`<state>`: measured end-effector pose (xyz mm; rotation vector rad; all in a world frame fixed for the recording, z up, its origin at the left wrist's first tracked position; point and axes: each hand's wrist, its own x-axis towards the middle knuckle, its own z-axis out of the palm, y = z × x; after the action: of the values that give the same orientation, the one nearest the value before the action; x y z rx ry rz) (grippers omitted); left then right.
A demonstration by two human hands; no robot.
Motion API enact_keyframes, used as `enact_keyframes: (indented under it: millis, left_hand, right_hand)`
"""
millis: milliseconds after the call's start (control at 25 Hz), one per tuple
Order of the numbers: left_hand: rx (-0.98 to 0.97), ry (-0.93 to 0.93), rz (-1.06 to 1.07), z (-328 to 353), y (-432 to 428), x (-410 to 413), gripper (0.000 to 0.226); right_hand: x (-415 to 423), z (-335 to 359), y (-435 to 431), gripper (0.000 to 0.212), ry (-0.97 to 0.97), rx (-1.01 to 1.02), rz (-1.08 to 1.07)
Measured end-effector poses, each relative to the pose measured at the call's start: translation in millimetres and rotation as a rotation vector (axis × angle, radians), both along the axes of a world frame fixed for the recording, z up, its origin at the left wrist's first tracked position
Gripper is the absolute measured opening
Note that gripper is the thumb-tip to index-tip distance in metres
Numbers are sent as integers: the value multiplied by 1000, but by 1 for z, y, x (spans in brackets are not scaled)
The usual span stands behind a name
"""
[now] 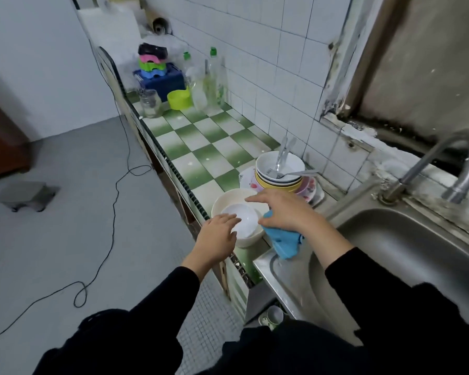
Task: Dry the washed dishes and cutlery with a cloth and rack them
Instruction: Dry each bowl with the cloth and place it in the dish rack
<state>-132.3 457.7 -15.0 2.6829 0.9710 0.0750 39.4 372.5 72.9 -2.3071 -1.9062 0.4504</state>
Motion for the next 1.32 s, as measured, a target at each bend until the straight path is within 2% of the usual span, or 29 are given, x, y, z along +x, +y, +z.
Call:
enact_keyframes:
  millis: [120,320,440,560,760,920,1000,1120,1240,1320]
  left_hand:
    - [-48,93,-79,-17,32,15,44]
    - [-86,331,-300,-31,60,22,45]
    - [7,406,-488,-35,75,20,48]
    - [36,403,-618,-35,98,15,49]
    - [61,245,-813,-38,128,0,76]
    - [68,37,-838,-34,142,-5,59]
    - [33,-40,-835,-32,146,-6,55]
    - [-106,-145,-819,-28,151,-3,51]
    - [-364,-227,-668,-22,149,2,49]
    - [-464,-278,-582,-22,146,3,48]
  right_hand:
    - [15,-11,36,64,-106,-152,120]
    - [17,-37,70,63,-130,-418,217]
    - [15,-48,80,58,-164,-543,261]
    - [17,-55,83,53,-166,-611,253]
    - [29,-66,82,41,-104,-625,230]
    - [38,-67,73,40,14,-534,193]
    - [43,-65,70,43,194,-462,126]
    - [45,-65,64,49,504,-362,9]
    - [47,-66,62,46,615,-270,-56]
    - [46,-66,59,42,687,-223,-91]
